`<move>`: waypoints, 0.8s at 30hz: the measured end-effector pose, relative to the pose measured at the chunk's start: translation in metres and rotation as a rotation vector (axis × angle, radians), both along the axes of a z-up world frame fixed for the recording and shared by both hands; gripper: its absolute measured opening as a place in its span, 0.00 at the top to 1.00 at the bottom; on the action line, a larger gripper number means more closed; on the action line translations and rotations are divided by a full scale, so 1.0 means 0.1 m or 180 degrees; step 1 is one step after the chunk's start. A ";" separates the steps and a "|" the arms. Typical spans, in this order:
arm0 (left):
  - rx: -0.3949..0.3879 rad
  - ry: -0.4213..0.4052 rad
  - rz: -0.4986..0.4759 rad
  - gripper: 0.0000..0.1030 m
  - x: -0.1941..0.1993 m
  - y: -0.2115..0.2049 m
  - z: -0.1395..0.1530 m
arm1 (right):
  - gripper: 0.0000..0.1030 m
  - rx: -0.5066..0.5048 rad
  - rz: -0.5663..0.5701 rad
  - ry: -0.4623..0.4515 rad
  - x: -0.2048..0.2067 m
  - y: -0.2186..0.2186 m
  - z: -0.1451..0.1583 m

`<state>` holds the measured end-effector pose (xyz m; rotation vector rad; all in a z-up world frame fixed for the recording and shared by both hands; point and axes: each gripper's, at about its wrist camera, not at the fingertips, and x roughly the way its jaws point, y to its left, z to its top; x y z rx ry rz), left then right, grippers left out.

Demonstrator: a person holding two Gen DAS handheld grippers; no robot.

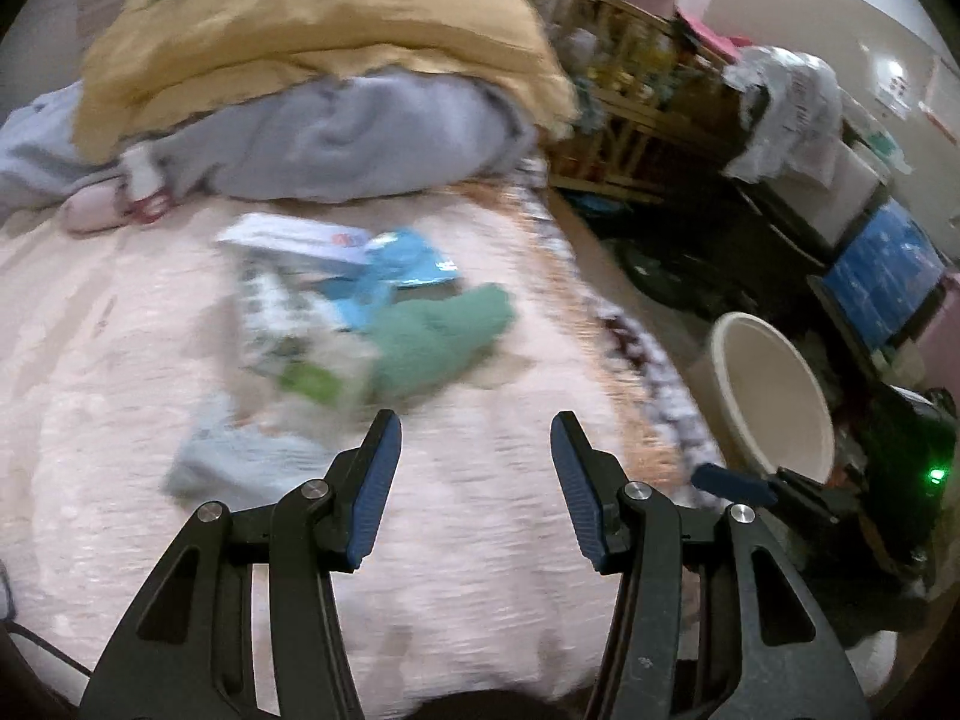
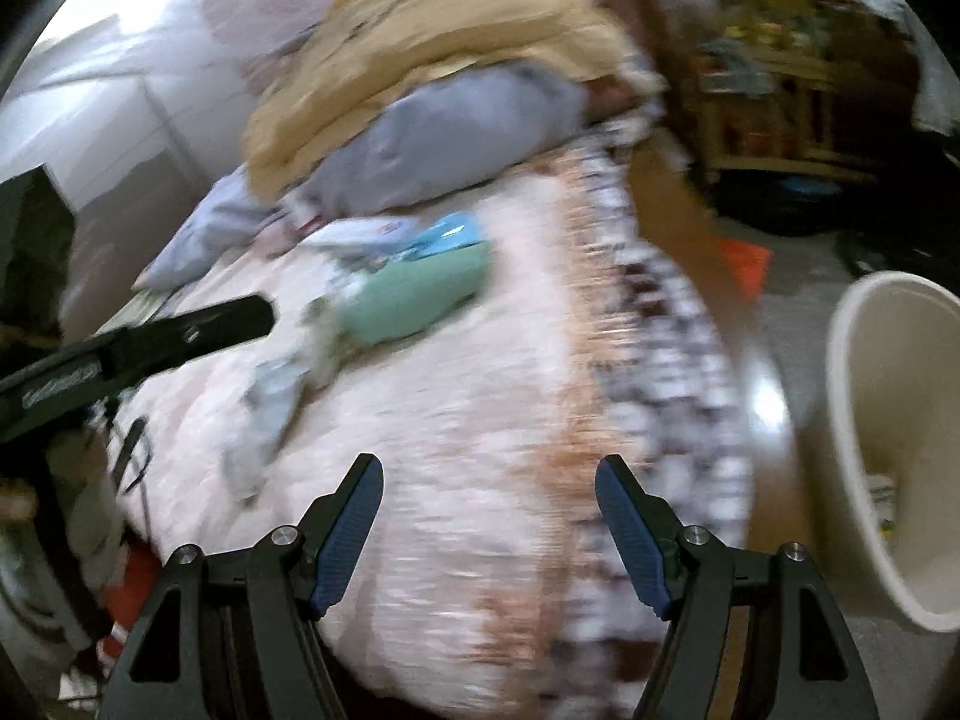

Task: Collect trash
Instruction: 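Move both open tools back over the items on the bed, then grasp the grey snack packet with the left gripper while the right grasps the clear plastic bag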

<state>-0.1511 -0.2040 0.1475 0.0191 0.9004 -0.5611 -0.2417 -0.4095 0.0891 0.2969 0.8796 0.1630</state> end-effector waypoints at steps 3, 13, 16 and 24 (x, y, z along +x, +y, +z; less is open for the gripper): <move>0.0076 0.0006 0.0216 0.51 0.13 0.41 -0.05 | 0.31 0.0105 0.0337 0.0041 0.11 0.31 -0.01; 0.0130 0.0216 0.0791 0.51 0.39 1.35 -0.34 | 0.31 0.0217 0.1323 0.0275 0.56 1.35 -0.18; 0.0062 0.0357 0.0805 0.51 0.42 1.45 -0.47 | 0.31 0.0155 0.1514 0.0362 0.70 1.59 -0.30; -0.0097 0.0672 0.0692 0.51 0.42 1.47 -0.83 | 0.80 -0.0071 0.1676 0.0346 0.82 1.81 -0.48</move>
